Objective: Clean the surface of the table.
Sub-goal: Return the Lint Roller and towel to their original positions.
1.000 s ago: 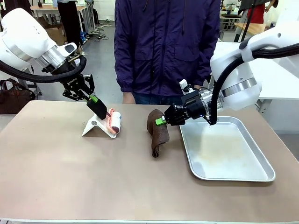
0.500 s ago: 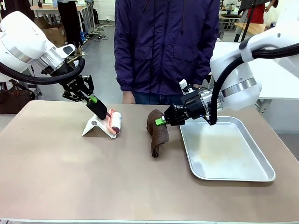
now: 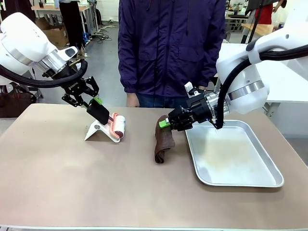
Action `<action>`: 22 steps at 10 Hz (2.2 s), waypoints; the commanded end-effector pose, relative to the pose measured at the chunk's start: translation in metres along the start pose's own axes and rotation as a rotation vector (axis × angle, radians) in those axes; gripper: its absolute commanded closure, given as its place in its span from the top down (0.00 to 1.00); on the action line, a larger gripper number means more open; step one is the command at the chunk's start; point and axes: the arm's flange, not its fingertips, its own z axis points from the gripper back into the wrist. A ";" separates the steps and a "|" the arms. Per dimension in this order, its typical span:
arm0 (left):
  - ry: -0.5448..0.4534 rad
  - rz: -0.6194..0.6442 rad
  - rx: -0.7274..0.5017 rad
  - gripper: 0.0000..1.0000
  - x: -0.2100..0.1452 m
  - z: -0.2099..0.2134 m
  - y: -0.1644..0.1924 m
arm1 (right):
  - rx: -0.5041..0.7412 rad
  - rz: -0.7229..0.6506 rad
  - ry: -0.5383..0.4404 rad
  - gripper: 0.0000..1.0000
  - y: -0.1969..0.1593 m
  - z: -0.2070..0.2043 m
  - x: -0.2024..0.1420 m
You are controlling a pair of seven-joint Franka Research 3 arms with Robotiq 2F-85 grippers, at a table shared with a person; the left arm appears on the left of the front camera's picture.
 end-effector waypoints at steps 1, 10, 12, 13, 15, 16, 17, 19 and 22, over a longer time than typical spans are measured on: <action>0.001 -0.018 -0.005 1.00 0.001 0.008 0.000 | 0.003 0.012 0.008 1.00 0.001 -0.002 0.004; -0.114 -0.063 -0.021 1.00 -0.042 0.075 0.006 | -0.392 -0.053 0.348 1.00 0.055 -0.002 0.029; -0.168 -0.074 -0.068 1.00 -0.071 0.105 0.016 | -0.409 -0.044 0.325 1.00 0.077 0.019 0.027; -0.194 -0.081 -0.107 1.00 -0.088 0.119 0.022 | -0.356 -0.022 0.291 1.00 0.086 0.029 0.020; -0.210 -0.109 -0.221 1.00 -0.134 0.146 0.033 | -0.253 -0.008 0.237 1.00 0.100 0.052 -0.003; -0.213 -0.135 -0.282 1.00 -0.165 0.158 0.045 | -0.200 -0.002 0.205 1.00 0.107 0.072 -0.022; -0.217 -0.159 -0.321 1.00 -0.189 0.165 0.058 | -0.142 0.007 0.180 1.00 0.113 0.093 -0.038; -0.204 -0.215 -0.383 1.00 -0.216 0.170 0.079 | -0.006 0.058 0.127 1.00 0.126 0.130 -0.064; -0.048 -0.338 -0.518 1.00 -0.219 0.168 0.121 | 0.100 0.056 -0.062 1.00 0.130 0.185 -0.100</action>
